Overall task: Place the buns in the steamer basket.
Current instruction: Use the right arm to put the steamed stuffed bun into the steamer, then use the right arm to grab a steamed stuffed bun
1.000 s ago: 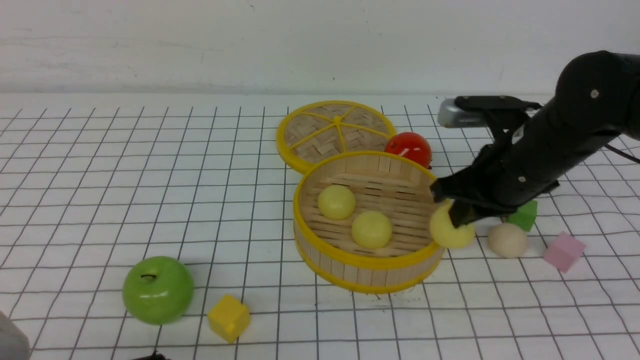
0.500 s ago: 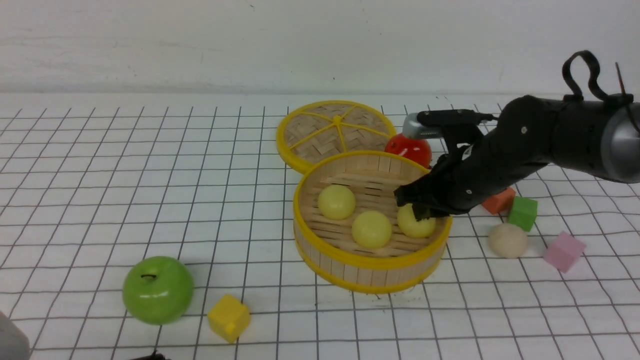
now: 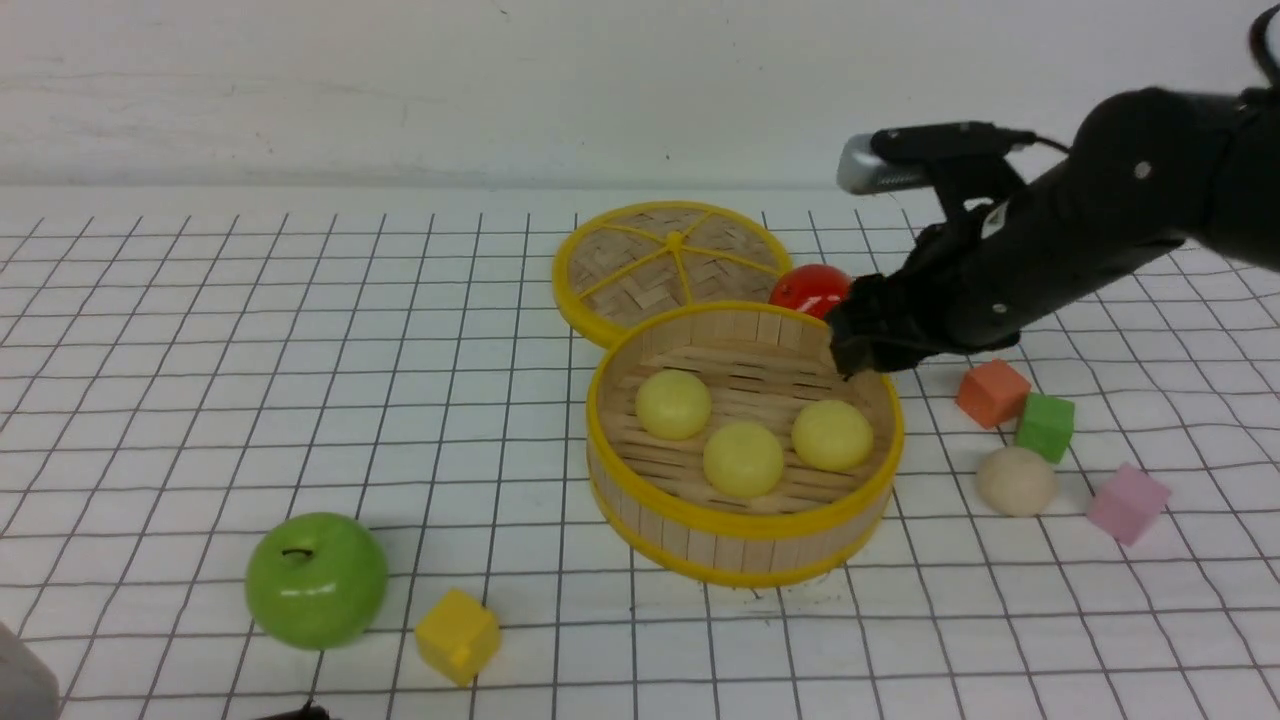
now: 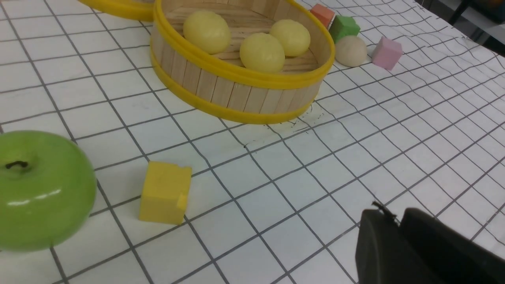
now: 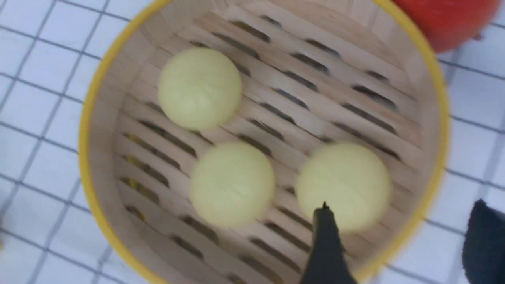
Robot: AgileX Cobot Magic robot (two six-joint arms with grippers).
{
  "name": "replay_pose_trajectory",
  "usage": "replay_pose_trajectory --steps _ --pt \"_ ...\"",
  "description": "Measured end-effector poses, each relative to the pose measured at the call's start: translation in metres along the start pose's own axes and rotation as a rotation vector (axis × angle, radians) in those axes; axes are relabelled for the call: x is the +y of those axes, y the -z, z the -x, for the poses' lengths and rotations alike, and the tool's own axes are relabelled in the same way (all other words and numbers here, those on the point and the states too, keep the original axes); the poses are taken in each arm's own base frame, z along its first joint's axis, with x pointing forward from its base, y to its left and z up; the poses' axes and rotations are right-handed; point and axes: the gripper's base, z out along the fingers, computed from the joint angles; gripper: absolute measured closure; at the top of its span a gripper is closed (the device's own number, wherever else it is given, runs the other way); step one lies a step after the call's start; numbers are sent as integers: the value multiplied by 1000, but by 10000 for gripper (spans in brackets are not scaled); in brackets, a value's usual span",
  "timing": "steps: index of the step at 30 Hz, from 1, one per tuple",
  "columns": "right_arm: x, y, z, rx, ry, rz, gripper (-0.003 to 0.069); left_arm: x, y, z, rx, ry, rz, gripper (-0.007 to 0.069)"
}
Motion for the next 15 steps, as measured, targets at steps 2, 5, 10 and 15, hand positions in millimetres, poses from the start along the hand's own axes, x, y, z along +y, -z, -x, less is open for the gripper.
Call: replay_pose_trajectory --steps 2,5,10,15 --pt "-14 3 -7 65 -40 -56 242 0 0 0 0 0 0 553" --pt "-42 -5 -25 151 -159 -142 300 0 0 0 0 0 0 552" --pt "-77 -25 -40 195 -285 -198 377 0 0 0 0 0 0 549" --pt "-91 -43 -42 166 -357 -169 396 0 0 0 0 0 0 543"
